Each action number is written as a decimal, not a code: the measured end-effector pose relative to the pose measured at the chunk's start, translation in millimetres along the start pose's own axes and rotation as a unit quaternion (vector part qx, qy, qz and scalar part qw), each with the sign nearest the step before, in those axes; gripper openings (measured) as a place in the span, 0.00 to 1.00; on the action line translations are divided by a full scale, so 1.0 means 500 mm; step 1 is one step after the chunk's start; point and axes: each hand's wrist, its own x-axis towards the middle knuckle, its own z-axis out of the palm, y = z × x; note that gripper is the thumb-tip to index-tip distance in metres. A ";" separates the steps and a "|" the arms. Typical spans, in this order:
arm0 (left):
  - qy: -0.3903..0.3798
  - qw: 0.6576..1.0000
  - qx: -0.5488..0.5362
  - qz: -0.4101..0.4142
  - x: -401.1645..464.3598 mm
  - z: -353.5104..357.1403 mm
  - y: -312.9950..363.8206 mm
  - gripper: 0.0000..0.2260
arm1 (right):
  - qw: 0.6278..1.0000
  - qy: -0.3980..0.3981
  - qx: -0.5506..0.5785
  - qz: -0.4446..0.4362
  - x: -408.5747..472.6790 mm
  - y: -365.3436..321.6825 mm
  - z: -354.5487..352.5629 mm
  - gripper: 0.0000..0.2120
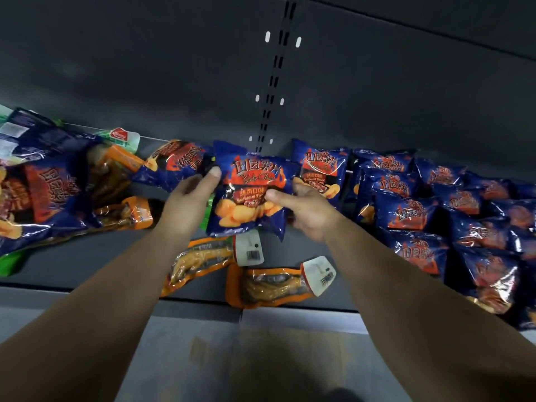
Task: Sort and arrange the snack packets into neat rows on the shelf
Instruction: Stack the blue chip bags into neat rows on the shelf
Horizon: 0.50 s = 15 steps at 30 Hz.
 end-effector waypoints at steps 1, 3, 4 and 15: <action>-0.043 0.999 -0.011 -0.012 -0.006 0.009 0.000 0.24 | 1.000 -0.017 -0.004 0.006 -0.007 0.008 0.000 0.09; -0.124 0.992 -0.019 -0.017 -0.014 0.028 -0.003 0.23 | 0.999 -0.033 -0.002 0.010 -0.021 0.021 0.000 0.14; -0.149 0.988 -0.023 -0.018 -0.016 0.037 -0.005 0.23 | 0.999 -0.036 0.000 0.011 -0.029 0.024 -0.002 0.15; -0.098 0.994 -0.029 0.030 -0.008 0.080 -0.042 0.21 | 0.993 0.020 0.110 0.025 -0.051 0.022 -0.022 0.32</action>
